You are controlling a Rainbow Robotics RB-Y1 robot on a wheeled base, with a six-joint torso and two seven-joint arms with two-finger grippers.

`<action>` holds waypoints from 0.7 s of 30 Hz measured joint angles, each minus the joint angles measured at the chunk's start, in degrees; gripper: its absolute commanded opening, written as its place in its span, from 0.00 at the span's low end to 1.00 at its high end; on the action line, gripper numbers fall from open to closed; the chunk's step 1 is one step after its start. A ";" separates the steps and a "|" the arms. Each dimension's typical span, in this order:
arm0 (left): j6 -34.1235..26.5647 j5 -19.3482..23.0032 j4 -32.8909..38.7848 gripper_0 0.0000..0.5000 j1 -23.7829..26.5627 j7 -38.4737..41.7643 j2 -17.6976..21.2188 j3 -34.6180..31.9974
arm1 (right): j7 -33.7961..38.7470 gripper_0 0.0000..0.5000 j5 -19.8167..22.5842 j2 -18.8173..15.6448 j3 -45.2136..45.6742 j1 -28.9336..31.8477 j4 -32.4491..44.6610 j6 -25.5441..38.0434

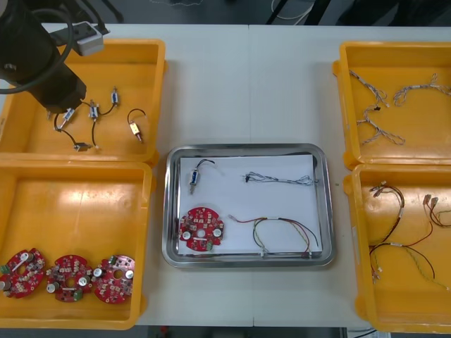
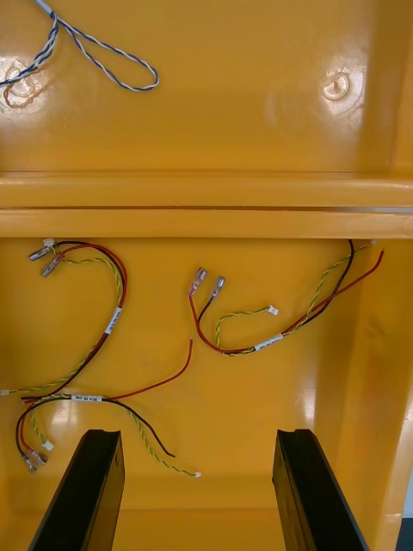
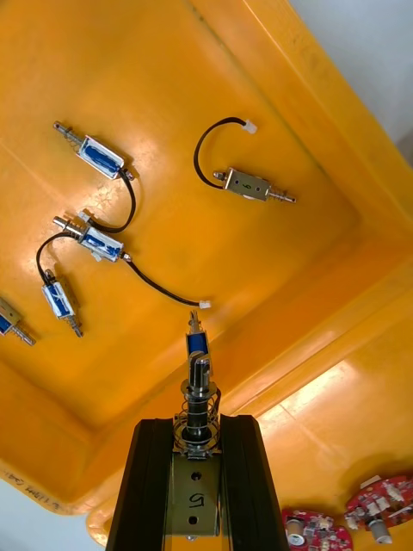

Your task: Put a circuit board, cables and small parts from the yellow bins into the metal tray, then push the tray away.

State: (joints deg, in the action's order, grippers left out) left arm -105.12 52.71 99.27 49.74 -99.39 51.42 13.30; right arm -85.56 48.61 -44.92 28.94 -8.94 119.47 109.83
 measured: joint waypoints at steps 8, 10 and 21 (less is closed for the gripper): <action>-1.48 0.01 1.42 0.00 0.00 0.64 -0.11 -1.39 | 0.00 1.00 0.08 0.40 -0.01 0.01 0.00 0.00; -1.47 0.01 1.42 0.00 0.00 0.64 -0.11 -1.40 | 0.00 1.00 0.07 0.65 -0.01 0.01 0.00 0.00; 5.03 -2.40 -0.70 0.00 0.00 0.64 -0.92 -0.79 | 0.01 1.00 -0.07 0.75 -0.03 0.01 0.00 0.00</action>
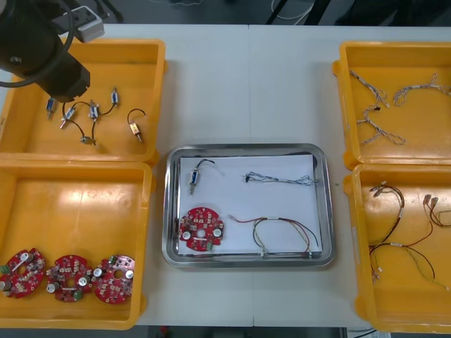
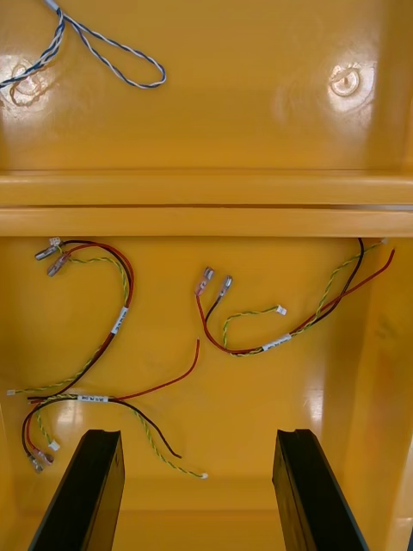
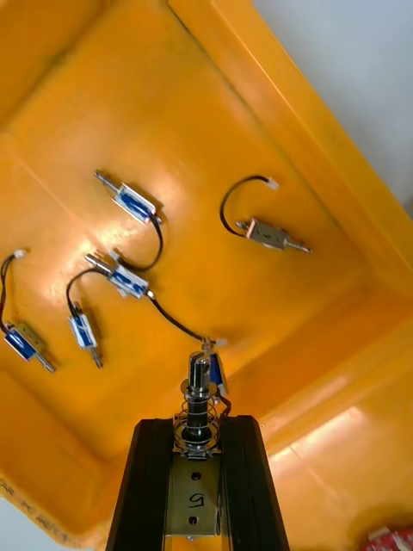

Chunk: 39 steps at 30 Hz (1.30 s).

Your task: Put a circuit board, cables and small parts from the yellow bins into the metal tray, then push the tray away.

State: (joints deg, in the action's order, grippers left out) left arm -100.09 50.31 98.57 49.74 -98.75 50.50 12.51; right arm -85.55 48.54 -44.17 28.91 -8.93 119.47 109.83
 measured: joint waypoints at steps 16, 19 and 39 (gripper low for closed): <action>6.30 -2.04 -4.72 0.00 0.00 0.00 -0.20 6.73 | 0.00 1.00 0.06 0.00 -0.11 0.01 0.00 0.00; 6.37 -2.04 -4.91 0.00 -0.01 0.00 -0.20 7.60 | 0.00 1.00 0.13 0.00 -0.11 0.01 0.03 0.00; 8.90 -7.70 -5.03 0.00 -4.57 0.00 -2.31 7.95 | 0.01 1.00 0.28 0.00 -0.12 0.02 0.37 0.00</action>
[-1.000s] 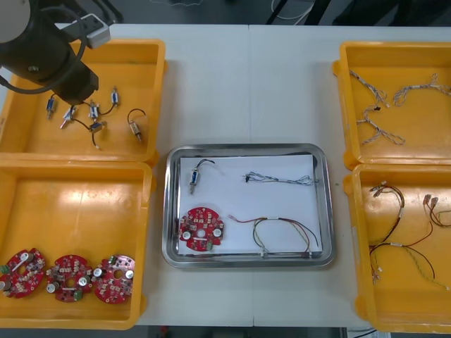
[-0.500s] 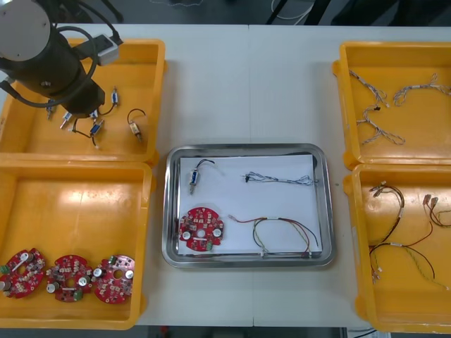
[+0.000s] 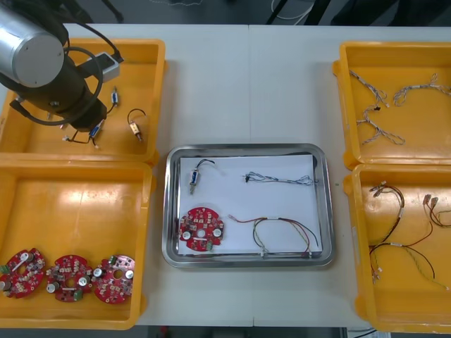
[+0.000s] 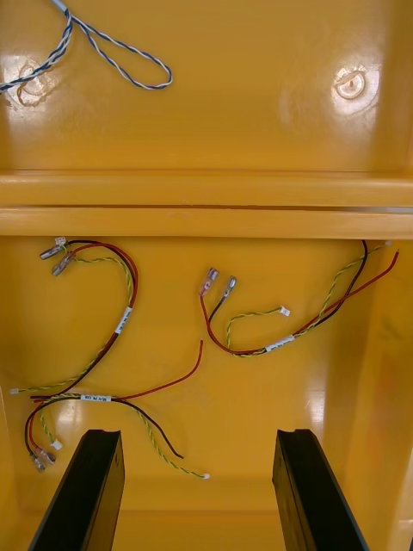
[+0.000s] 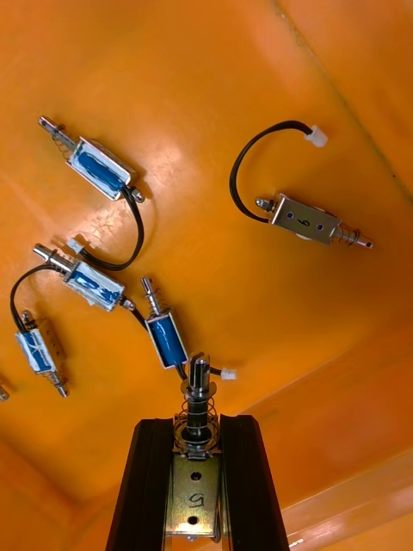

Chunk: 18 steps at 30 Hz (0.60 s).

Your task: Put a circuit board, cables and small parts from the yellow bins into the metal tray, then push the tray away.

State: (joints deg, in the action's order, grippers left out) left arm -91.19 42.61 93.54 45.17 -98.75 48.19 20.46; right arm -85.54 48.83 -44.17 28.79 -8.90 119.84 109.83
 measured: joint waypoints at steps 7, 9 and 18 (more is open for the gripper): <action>1.71 -1.01 -0.01 0.00 -1.97 0.00 -0.05 0.00 | 0.00 1.00 0.00 0.00 0.00 0.01 0.01 0.00; 2.13 -1.31 -0.01 0.00 -2.43 0.00 -0.05 0.00 | 0.00 1.00 0.00 0.00 0.00 0.01 0.02 0.00; 4.94 -1.77 -0.01 0.00 -4.89 0.00 -0.05 0.00 | 0.00 1.00 0.00 0.00 0.00 0.02 0.02 0.00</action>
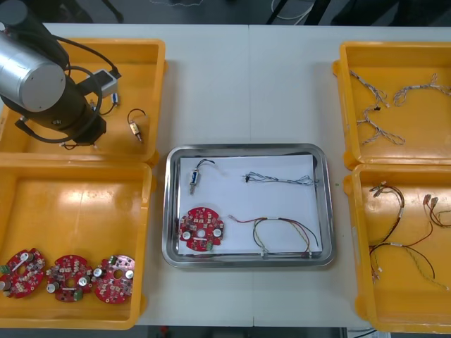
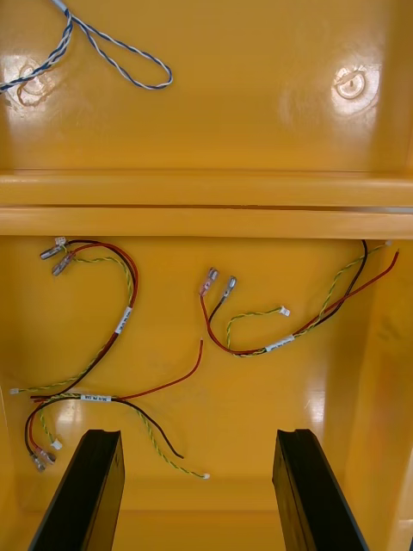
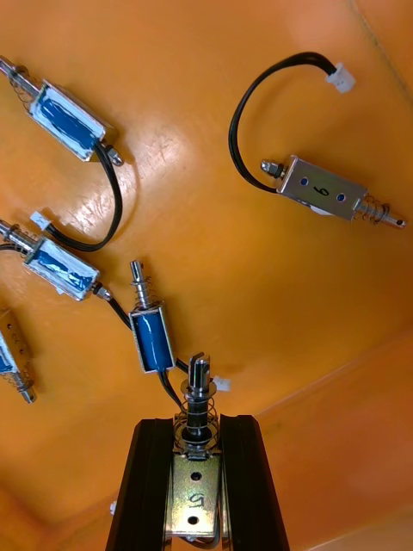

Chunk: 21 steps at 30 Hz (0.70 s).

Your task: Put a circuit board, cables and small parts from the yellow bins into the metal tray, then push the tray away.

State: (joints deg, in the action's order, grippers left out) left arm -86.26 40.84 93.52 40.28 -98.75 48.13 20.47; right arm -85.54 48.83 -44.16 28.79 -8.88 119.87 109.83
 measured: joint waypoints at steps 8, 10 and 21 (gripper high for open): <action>1.51 0.78 0.00 0.00 -1.56 0.00 0.15 0.00 | 0.00 1.00 0.00 0.00 0.00 0.04 0.01 0.00; 1.61 1.41 -0.01 0.00 -1.75 0.00 0.37 0.00 | 0.00 1.00 0.00 0.00 0.00 0.06 0.02 0.00; 4.71 5.22 -0.07 0.00 -1.82 0.00 3.33 0.00 | 0.00 1.00 0.00 0.00 0.00 0.10 0.03 0.00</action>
State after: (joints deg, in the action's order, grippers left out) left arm -81.55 46.06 93.45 38.46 -98.75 51.47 20.47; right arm -85.54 48.83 -44.16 28.78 -8.78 119.89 109.83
